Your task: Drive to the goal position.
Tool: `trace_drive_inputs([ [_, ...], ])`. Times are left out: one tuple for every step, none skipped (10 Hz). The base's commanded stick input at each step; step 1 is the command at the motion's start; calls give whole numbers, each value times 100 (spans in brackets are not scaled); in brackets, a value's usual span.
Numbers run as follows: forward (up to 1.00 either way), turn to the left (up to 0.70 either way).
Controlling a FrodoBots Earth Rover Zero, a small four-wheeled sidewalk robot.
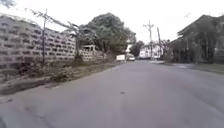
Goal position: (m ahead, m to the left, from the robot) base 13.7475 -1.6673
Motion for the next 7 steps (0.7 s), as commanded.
trace_drive_inputs([
  [100,-33],
  [100,-33],
  [100,-33],
  [100,-33],
  [100,-33],
  [100,-33],
  [100,-29],
])
